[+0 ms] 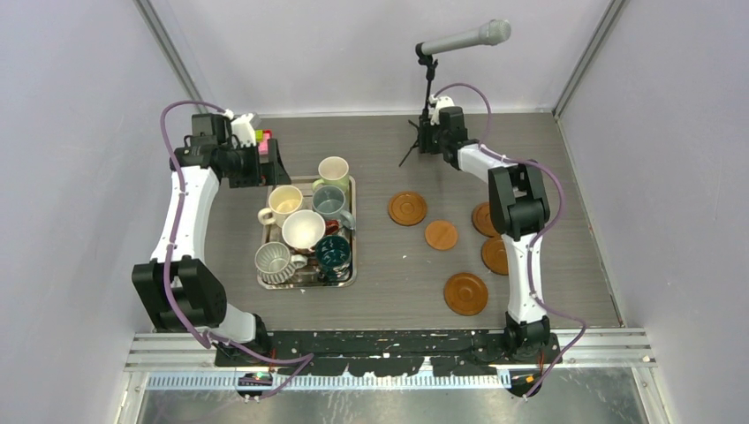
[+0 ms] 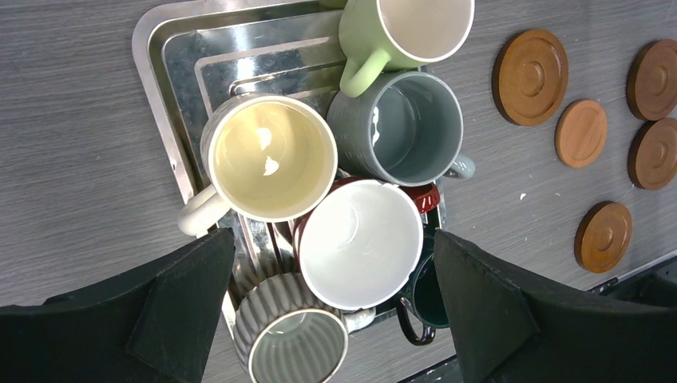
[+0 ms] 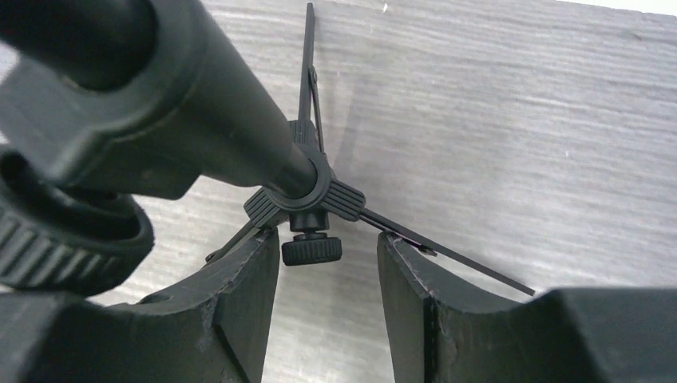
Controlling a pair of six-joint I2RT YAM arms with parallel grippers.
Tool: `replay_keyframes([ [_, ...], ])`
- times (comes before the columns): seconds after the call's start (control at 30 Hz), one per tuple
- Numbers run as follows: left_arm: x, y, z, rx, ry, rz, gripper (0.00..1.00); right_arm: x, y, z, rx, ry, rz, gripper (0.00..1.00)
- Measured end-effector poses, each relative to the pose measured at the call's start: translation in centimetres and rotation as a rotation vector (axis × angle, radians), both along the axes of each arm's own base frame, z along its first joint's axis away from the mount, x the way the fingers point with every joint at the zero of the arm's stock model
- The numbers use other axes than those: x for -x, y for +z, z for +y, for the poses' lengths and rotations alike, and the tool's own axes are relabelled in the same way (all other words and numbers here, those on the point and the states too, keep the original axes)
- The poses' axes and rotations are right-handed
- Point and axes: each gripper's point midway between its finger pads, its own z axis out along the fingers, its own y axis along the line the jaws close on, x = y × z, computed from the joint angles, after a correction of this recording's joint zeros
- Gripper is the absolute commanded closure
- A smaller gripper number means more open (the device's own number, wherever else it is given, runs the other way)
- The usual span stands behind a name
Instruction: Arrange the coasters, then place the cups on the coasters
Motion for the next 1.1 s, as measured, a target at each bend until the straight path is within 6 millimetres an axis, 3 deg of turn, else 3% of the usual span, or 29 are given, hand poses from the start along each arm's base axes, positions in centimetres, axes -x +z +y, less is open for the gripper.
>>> replay_keyframes([
  [0.23, -0.2, 0.3, 0.1, -0.011, -0.016, -0.013, 0.02, -3.0, -0.6, 0.8, -0.012, -0.005, -0.019, 0.45],
  [0.37, -0.5, 0.5, 0.2, -0.022, -0.031, -0.025, 0.01, -3.5, -0.8, 1.1, -0.016, 0.005, -0.009, 0.39],
  [0.53, -0.3, 0.6, 0.1, -0.038, -0.058, -0.027, 0.0, -2.4, -1.2, 1.6, -0.031, 0.042, 0.023, 0.32],
  [0.67, -0.1, 1.0, -0.4, -0.059, -0.095, -0.033, 0.0, 1.3, -1.0, 1.5, -0.035, 0.087, 0.09, 0.28],
  [0.73, 0.0, 1.3, -0.9, -0.077, -0.122, -0.042, 0.0, 2.9, 0.6, 1.4, -0.038, 0.112, 0.096, 0.27],
  [0.87, 0.6, 1.1, -2.6, -0.124, -0.195, -0.039, 0.0, 6.0, 5.7, 1.4, -0.041, 0.171, 0.079, 0.26],
  [0.97, 1.7, 0.8, -4.9, -0.163, -0.282, -0.031, 0.0, 8.3, 10.5, 1.2, -0.037, 0.224, 0.04, 0.26],
  [1.1, 3.2, 0.6, -8.5, -0.232, -0.424, -0.053, 0.0, 11.8, 13.6, 0.2, -0.02, 0.279, 0.047, 0.26],
])
